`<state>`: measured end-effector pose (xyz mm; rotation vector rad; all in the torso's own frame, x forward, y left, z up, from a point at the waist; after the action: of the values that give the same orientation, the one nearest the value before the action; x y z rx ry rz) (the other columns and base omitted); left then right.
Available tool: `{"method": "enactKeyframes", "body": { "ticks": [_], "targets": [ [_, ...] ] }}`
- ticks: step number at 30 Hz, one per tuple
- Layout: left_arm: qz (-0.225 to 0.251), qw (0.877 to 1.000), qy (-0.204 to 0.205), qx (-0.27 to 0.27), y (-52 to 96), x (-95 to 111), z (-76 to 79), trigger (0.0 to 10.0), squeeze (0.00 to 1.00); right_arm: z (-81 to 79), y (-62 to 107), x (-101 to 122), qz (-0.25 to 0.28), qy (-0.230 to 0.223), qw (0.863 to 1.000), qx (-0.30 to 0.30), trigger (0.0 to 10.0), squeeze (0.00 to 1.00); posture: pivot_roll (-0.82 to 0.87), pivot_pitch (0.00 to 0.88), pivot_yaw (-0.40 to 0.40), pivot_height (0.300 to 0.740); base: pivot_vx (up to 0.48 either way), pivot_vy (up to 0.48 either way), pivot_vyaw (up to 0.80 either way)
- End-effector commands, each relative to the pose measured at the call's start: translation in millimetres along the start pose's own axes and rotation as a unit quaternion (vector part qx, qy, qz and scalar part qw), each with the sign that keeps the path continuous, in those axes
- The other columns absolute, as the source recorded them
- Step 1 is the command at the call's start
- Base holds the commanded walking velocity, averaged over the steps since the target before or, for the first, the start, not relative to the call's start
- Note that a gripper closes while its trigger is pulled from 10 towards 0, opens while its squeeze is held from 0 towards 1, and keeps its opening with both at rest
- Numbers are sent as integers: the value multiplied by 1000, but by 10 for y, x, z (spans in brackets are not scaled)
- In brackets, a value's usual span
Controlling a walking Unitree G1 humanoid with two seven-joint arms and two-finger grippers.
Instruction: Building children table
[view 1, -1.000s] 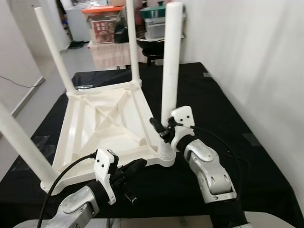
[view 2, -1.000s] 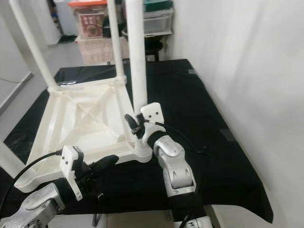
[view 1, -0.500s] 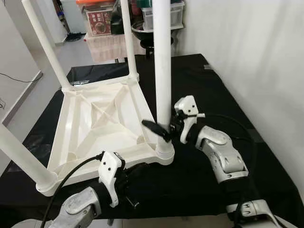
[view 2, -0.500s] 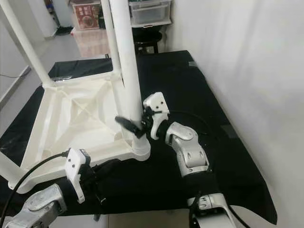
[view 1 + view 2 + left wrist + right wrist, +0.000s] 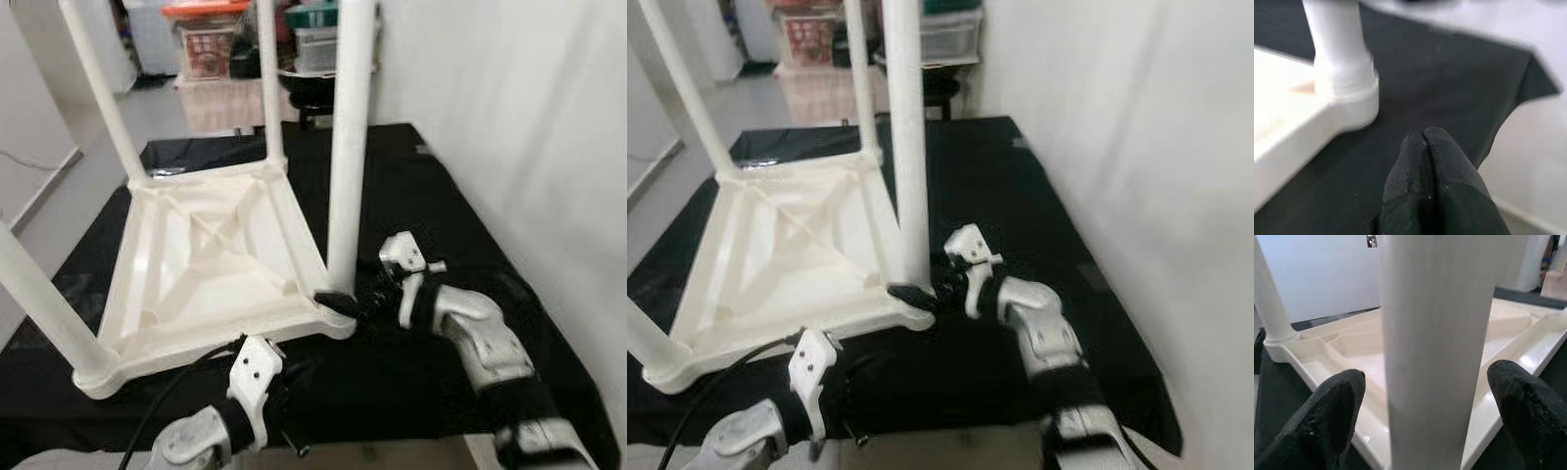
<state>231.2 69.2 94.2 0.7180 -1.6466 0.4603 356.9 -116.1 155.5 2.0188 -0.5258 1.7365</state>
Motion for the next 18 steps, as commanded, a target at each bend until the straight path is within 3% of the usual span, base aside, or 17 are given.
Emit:
{"method": "enactKeyframes", "body": {
  "ticks": [1,5,7,13,14,18],
  "targets": [
    [-18,1000,-11,4,27,-88,-1,10000,0,9,-9,-65,0,-9,1000,-5,10000,0,-49,0,31,740,0,0,0],
    [-34,999,-30,20,100,-192,18,10000,0,33,-83,-41,11,-16,1000,-1,10000,0,-8,0,23,740,0,0,0],
    [-33,997,-32,63,170,-205,-72,10000,0,47,-175,-2,17,-16,1000,1,10000,0,30,0,8,740,0,0,0],
    [-43,990,-39,125,325,-287,-209,10000,0,78,-325,117,37,-12,999,1,10000,0,61,0,9,740,0,0,0],
    [-45,990,-38,128,346,-302,-213,10000,0,64,-342,132,39,-12,999,8,353,0,67,0,9,740,0,0,0],
    [-45,989,-33,139,392,-334,-242,10000,0,39,-361,139,31,-6,999,29,0,0,73,0,9,740,0,0,0]
  ]
}}
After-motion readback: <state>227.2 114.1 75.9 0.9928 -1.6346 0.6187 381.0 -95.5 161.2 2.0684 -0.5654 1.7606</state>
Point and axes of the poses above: a point about 5 cm out from each wrist's last joint towards the gripper, its own y axis pointing back from the gripper into the wrist, its own x axis along the axis of the wrist's last joint, z = x × y, the point moved 3 cm from there along -y, pointing out of the wrist towards the gripper, and after that the axes turned 12 degrees about -y, right-handed, at the moved point
